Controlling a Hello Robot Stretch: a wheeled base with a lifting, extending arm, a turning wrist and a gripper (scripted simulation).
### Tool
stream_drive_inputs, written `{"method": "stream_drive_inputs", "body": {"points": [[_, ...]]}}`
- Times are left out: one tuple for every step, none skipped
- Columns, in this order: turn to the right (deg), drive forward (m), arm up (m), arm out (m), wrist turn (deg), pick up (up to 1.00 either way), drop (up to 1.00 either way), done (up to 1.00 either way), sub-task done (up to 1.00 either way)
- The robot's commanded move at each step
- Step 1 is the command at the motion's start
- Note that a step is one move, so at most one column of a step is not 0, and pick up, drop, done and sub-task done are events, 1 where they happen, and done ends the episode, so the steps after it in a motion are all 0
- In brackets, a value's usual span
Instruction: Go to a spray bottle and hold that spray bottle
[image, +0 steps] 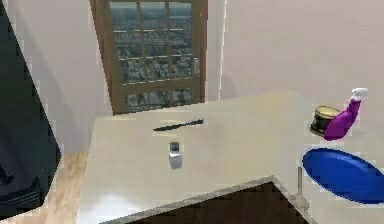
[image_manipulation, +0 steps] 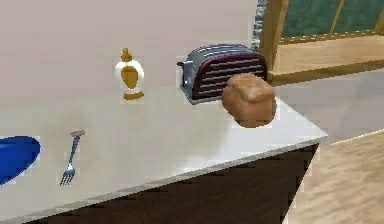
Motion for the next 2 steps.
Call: {"method": "stream_drive_inputs", "body": {"points": [[36.0,0.00,0.00,0.00,0.0,0.00,0.00,0.00,0.00],[0.0,0.15,0.00,0.00,0.0,0.00,0.00,0.00,0.00]]}}
